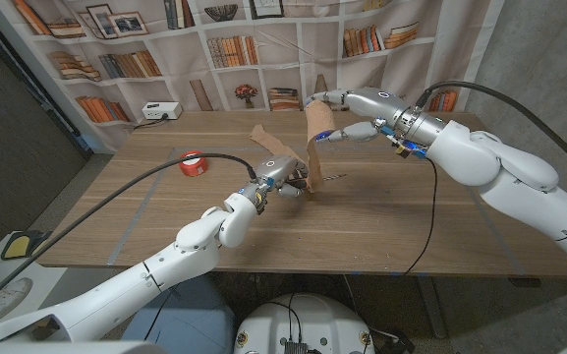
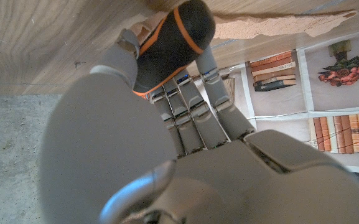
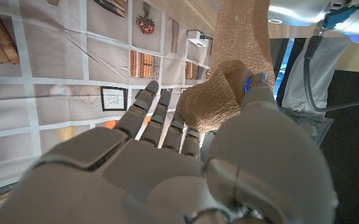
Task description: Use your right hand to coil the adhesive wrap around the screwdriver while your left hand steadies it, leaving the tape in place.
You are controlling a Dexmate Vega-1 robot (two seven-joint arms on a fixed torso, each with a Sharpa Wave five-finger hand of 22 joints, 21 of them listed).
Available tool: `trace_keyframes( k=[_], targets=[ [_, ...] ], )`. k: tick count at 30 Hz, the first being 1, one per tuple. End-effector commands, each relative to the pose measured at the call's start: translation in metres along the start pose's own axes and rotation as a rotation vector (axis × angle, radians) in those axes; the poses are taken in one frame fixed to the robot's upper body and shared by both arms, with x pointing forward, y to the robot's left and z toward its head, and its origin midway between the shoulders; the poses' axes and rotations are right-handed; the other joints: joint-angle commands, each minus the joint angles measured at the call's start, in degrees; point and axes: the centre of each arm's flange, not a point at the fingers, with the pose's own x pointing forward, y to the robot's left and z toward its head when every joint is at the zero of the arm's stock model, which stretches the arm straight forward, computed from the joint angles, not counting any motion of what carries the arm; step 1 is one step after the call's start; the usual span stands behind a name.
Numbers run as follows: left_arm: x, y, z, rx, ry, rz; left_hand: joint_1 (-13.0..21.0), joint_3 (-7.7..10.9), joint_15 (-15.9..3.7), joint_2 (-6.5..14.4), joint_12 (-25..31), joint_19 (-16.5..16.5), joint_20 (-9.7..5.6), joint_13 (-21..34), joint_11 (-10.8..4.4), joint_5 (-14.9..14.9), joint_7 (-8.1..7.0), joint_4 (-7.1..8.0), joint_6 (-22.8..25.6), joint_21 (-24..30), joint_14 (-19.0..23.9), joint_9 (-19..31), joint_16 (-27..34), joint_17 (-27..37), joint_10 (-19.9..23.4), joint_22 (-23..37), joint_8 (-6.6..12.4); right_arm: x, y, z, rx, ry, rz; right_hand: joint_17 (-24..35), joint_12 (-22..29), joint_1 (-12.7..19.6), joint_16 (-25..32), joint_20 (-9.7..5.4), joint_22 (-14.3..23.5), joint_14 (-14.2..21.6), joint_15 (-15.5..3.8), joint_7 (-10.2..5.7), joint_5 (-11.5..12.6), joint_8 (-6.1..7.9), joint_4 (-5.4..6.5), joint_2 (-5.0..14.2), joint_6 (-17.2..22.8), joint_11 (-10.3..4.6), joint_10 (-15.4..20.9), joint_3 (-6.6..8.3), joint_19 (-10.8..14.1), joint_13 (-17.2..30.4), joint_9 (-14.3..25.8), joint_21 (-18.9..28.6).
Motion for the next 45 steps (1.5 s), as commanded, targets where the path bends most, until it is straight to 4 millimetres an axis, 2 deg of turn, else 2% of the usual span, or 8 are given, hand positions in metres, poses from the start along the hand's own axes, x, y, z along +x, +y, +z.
trace_keyframes(
  k=[1,8,23,45],
  targets=[
    [-0.004,-0.001,0.005,0.001,-0.022,-0.002,12.0,1.39,-0.06,12.6,-0.1,-0.3,-0.17,0.0,0.08,0.2,1.18,0.86,1.2,0.2,0.2,1.6,0.4,0.3,-0.1,0.3,0.13,0.02,0.001,-0.019,0.022,0.023,0.007,0.0,-0.1,-1.1,-0.4,0.2,0.1,-0.1,-8.8,0.17,0.2,-0.08,0.17,1.56,0.2,-0.1,0.3,-0.1,0.2,0.0,0.3,0.0],
    [-0.009,0.005,0.006,-0.008,-0.031,0.018,11.9,1.37,-0.17,12.6,0.0,-0.4,-0.11,0.1,0.01,0.3,1.1,0.89,1.2,0.4,0.3,1.6,0.5,0.4,-0.1,0.3,0.1,0.024,0.009,-0.034,0.021,0.033,0.062,-0.3,-0.3,-1.3,-0.8,0.39,0.1,-0.5,-8.75,0.13,0.3,-0.13,-0.03,0.9,0.3,-0.22,0.1,-0.49,0.0,0.0,0.3,-0.1],
    [-0.017,0.013,0.015,-0.012,-0.061,0.044,11.9,1.36,-0.23,12.6,0.0,-0.5,-0.09,0.2,0.0,0.3,0.89,0.89,1.5,0.6,0.3,1.7,0.5,0.4,0.0,0.4,0.12,0.027,0.021,-0.047,0.013,0.019,0.113,-0.5,-0.4,-1.4,-1.6,-0.03,0.1,-1.5,-8.95,-0.13,0.6,-0.24,-0.16,1.15,0.4,-0.79,-0.1,-0.65,-1.1,0.0,0.3,-0.4],
    [-0.038,0.014,0.01,-0.02,-0.035,0.071,11.8,1.31,-0.24,12.5,0.0,-0.7,-0.09,0.3,-0.03,0.3,0.92,0.92,1.6,0.9,0.4,1.7,0.6,0.6,0.1,0.4,0.01,0.014,0.05,-0.102,0.033,0.189,0.154,-0.8,-0.2,-1.1,-1.8,-0.25,0.1,-0.6,-9.18,-0.51,0.8,0.2,-0.48,1.56,1.8,-0.96,0.9,-0.66,-0.7,-0.2,0.4,-0.1]
  ],
)
